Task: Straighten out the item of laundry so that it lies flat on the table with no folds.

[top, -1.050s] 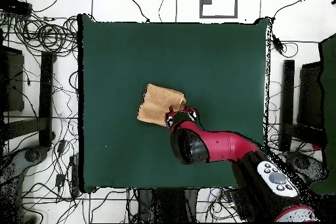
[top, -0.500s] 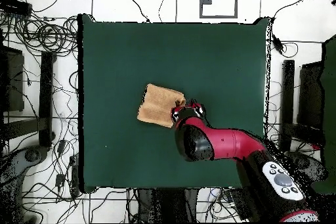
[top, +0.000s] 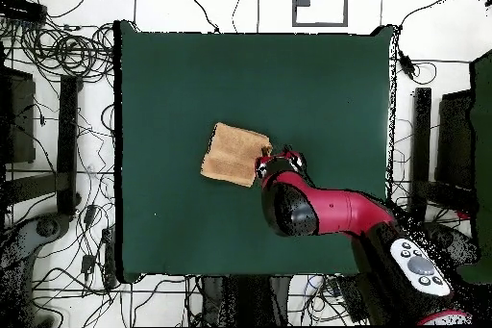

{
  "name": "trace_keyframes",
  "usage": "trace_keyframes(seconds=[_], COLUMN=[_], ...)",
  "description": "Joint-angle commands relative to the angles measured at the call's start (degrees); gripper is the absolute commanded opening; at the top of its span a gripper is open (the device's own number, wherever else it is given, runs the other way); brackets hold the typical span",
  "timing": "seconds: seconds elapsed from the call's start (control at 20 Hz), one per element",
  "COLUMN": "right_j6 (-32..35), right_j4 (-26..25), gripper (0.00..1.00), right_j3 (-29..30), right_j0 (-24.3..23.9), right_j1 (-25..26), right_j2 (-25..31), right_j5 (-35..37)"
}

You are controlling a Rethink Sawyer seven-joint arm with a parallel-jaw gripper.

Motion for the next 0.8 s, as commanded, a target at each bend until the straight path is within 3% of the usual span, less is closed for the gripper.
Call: trace_keyframes(seconds=[0.05, 0.8], right_j6=[3.55, 2.96], right_j4=[-2.51, -3.60], gripper=[1.00, 1.00], right_j3=[-1.37, -0.56], right_j0=[0.29, -2.15], right_j1=[4.29, 5.08], right_j2=[6.06, 9.37], right_j5=[2.75, 2.39])
